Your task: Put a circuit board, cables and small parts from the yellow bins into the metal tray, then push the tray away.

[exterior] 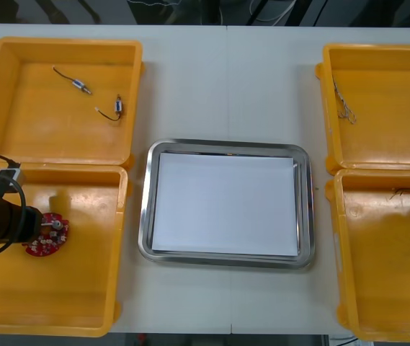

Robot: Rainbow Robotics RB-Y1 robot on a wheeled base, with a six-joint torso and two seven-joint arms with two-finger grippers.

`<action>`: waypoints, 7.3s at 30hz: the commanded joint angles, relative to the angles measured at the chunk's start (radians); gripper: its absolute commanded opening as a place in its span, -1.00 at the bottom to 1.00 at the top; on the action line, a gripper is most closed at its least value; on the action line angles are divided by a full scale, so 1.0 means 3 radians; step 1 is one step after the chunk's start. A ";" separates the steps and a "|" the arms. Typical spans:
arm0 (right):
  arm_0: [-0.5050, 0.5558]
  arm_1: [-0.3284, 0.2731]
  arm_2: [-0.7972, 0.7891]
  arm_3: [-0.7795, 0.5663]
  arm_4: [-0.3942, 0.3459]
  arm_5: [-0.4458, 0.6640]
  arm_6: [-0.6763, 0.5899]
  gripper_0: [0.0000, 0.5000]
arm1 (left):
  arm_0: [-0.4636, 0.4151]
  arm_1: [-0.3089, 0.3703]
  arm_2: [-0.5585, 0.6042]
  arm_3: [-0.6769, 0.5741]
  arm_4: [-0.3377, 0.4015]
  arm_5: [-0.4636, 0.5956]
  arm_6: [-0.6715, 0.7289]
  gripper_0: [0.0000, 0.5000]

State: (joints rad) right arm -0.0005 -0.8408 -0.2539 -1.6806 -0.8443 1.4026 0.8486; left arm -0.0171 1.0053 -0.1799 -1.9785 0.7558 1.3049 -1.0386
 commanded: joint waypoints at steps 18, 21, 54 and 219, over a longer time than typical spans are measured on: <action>0.0457 0.0129 -0.0222 -0.1204 -0.0018 0.0458 0.0004 -1.00 | 0.0083 0.0177 0.0088 -0.0211 0.0073 0.0002 0.0328 1.00; 0.0615 0.0221 -0.0238 -0.1424 0.0028 0.0458 -0.0001 -1.00 | 0.0083 0.0203 0.0145 -0.0277 0.0083 0.0109 0.0323 1.00; 0.1822 0.0584 -0.0371 -0.2262 0.0293 -0.0165 -0.0032 -1.00 | -0.0316 0.0014 0.0410 -0.0216 0.0216 0.0396 0.0302 1.00; 0.0784 -0.0229 0.0585 -0.0329 -0.0146 -0.1490 0.4361 -1.00 | -0.2438 -0.0968 -0.1696 -0.0640 -0.0535 0.1352 0.1954 -1.00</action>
State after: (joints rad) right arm 0.1843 -0.8813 -0.0804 -1.7797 -0.8978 0.9569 2.1260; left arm -0.6596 0.7843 -0.6245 -2.2058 0.6302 1.7054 -0.6069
